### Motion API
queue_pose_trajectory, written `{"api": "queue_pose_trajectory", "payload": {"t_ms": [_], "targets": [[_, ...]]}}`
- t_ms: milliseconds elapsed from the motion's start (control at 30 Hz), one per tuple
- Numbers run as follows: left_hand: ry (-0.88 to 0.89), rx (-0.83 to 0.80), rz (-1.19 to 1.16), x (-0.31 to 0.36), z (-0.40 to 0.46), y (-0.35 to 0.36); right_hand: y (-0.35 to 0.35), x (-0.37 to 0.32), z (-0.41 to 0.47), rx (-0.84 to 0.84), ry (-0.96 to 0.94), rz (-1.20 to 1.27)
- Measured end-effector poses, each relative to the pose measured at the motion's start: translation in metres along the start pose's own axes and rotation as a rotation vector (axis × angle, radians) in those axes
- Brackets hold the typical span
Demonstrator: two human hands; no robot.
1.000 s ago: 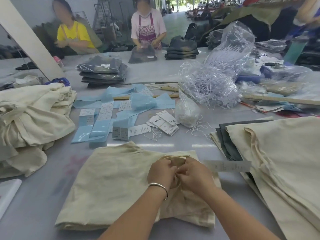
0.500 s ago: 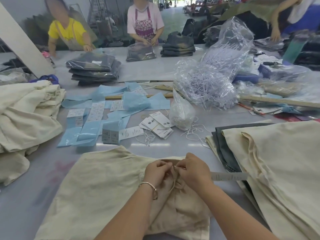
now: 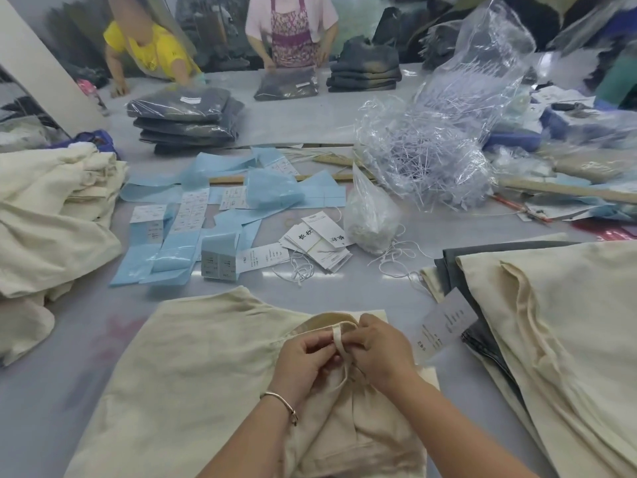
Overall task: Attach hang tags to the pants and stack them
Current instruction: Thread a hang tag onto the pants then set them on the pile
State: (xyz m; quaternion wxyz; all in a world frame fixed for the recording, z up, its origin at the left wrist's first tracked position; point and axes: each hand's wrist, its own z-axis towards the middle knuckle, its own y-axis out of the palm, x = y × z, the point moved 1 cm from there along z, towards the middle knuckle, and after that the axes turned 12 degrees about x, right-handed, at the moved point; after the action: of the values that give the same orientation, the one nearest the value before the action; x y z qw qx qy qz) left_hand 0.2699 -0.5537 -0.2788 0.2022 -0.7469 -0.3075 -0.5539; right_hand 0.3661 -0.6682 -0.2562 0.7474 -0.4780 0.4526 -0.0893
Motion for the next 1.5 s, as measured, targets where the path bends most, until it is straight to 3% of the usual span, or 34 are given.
{"api": "queue_pose_trajectory", "payload": {"t_ms": [267,433,567,633,800,900,1033,1167,1300,1500], "targets": [[0.042,0.083,-0.058,-0.005,-0.005,0.003,0.001,-0.003,0.002,-0.079,0.014,-0.086],[0.132,0.155,-0.024,-0.002,-0.008,0.004,-0.002,-0.013,-0.005,-0.03,-0.019,-0.187],[0.142,0.164,0.116,-0.003,-0.005,0.008,-0.02,-0.009,-0.007,0.035,0.019,-0.053],[0.127,0.174,0.129,-0.001,-0.002,0.008,-0.041,0.003,-0.005,0.064,0.033,-0.084],[-0.044,0.189,-0.06,0.006,-0.003,0.003,-0.074,0.036,-0.015,-0.117,0.146,-0.314],[-0.033,0.181,-0.11,0.015,-0.007,0.004,-0.073,0.037,-0.03,-0.051,0.136,-0.358],[0.073,0.198,-0.051,0.026,-0.014,0.005,-0.064,0.035,-0.049,0.006,0.239,-0.124],[0.087,0.091,-0.052,0.034,-0.022,0.011,-0.051,0.043,-0.054,0.076,0.379,-0.005],[0.156,-0.01,0.035,0.04,-0.031,0.018,-0.036,0.044,-0.056,0.016,0.418,0.05],[0.196,-0.098,0.161,0.045,-0.039,0.027,-0.027,0.04,-0.051,0.099,0.421,0.072]]}}
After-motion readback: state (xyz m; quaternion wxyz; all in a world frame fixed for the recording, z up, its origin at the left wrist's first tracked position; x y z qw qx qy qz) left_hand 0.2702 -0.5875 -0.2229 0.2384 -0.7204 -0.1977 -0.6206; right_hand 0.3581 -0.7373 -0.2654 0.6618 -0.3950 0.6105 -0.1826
